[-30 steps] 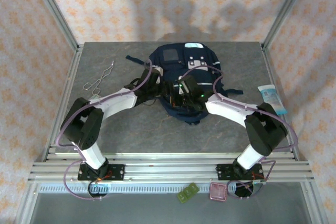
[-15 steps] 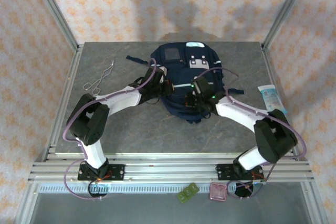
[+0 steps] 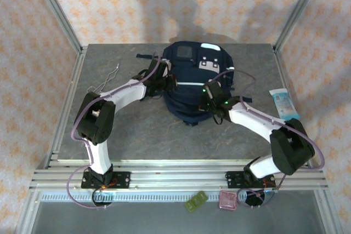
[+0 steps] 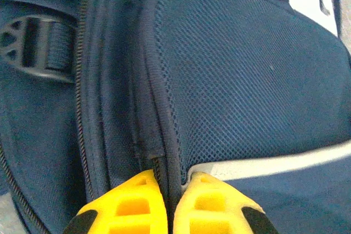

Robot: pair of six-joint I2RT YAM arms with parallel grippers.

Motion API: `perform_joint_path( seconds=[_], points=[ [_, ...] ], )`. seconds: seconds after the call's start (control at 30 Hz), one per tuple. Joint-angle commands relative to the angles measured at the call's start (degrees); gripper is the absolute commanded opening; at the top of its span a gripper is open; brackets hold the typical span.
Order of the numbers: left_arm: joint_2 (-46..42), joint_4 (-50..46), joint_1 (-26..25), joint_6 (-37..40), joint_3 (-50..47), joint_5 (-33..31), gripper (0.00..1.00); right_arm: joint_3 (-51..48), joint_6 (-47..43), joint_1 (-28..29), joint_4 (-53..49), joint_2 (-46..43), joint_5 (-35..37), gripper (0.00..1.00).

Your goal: Pack books, pencil case, and school supplies into a backpack

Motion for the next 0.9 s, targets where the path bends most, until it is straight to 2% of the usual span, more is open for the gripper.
perform_joint_path(
  seconds=[0.0,0.03,0.07,0.13,0.17,0.2,0.3,0.47,0.6,0.77,0.83,0.87],
  points=[
    [1.33,2.55,3.51,2.1,6.17,-6.36,0.0,3.58,2.52,4.14,1.01,3.7,-5.2,0.0],
    [2.94,2.16,3.99,1.66,6.8,-6.93,0.03,4.53,2.97,4.68,2.81,4.84,-7.01,0.0],
    [2.92,1.96,4.47,0.88,6.88,-6.85,0.17,5.44,3.46,5.14,4.48,6.25,-8.48,0.0],
    [2.04,2.81,4.87,-0.77,5.07,-5.93,0.35,7.21,4.09,5.46,6.64,8.47,-10.68,0.0],
    [-0.59,3.7,4.78,-1.61,3.17,-5.3,0.42,8.01,4.3,5.46,7.21,9.58,-11.18,0.0],
    [-1.95,4.28,4.78,-2.5,1.37,-4.53,0.44,8.63,4.42,5.46,7.44,10.34,-11.24,0.0],
    [-7.35,6.6,3.99,-6.16,-6.24,-3.36,0.47,9.25,4.43,5.42,8.97,11.56,-11.82,0.0],
    [-13.5,16.18,-0.61,-15.45,-19.44,-0.98,0.52,8.89,4.08,5.51,10.44,13.07,-11.83,0.0],
    [-12.06,17.92,-3.75,-17.27,-19.47,-3.08,0.54,8.81,4.04,5.48,10.85,13.47,-12.62,0.0],
    [-6.41,18.4,-5.0,-17.73,-15.76,-4.18,0.54,8.32,3.92,5.57,11.17,12.73,-12.37,0.0],
    [-4.29,17.83,-5.12,-17.05,-13.89,-4.7,0.51,7.97,4.1,5.51,11.28,12.47,-12.27,0.0],
    [-3.22,16.97,-5.07,-16.52,-12.87,-5.3,0.45,7.93,4.13,5.51,11.13,12.41,-12.23,0.0]
  ],
)
